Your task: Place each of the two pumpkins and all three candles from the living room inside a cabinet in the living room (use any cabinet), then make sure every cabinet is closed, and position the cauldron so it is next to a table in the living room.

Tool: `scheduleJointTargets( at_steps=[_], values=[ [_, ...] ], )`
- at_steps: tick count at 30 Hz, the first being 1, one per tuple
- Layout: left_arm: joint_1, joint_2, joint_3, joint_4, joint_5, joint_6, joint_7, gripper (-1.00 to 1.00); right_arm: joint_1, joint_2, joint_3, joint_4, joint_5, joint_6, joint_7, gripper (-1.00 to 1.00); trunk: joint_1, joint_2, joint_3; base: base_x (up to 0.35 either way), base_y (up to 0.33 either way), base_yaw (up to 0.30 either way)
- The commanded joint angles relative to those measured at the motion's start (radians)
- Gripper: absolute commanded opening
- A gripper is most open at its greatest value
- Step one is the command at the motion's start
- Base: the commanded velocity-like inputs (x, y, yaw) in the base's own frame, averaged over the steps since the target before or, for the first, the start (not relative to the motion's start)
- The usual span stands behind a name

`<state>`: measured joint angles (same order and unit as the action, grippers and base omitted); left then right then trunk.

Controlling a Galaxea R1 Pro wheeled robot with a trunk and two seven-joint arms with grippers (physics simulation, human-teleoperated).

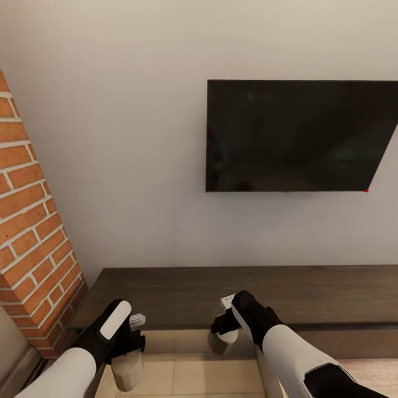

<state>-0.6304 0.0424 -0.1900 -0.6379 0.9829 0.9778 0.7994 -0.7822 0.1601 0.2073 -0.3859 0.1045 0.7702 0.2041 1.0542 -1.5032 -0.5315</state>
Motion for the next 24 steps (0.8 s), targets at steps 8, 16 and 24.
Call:
scheduleJointTargets(
  at_steps=[8,16,24],
  values=[
    [-0.003,-0.012,-0.002,-0.108,-0.005,0.000,0.001,-1.00,0.004,0.006,-0.002,0.001,-0.006,0.000,-0.005,-1.00,0.031,-0.056,-0.025,0.000,0.000,0.054],
    [-0.003,-0.018,-0.003,-0.111,-0.005,-0.096,0.001,-1.00,0.006,0.008,-0.002,0.001,-0.008,0.001,-0.004,-1.00,0.061,-0.112,-0.050,0.000,0.000,0.285],
    [-0.003,-0.018,-0.003,-0.106,-0.005,-0.099,0.001,-1.00,0.006,0.006,-0.002,0.001,-0.010,0.000,-0.004,-1.00,0.092,-0.168,-0.075,0.000,0.000,0.186]
  ],
)
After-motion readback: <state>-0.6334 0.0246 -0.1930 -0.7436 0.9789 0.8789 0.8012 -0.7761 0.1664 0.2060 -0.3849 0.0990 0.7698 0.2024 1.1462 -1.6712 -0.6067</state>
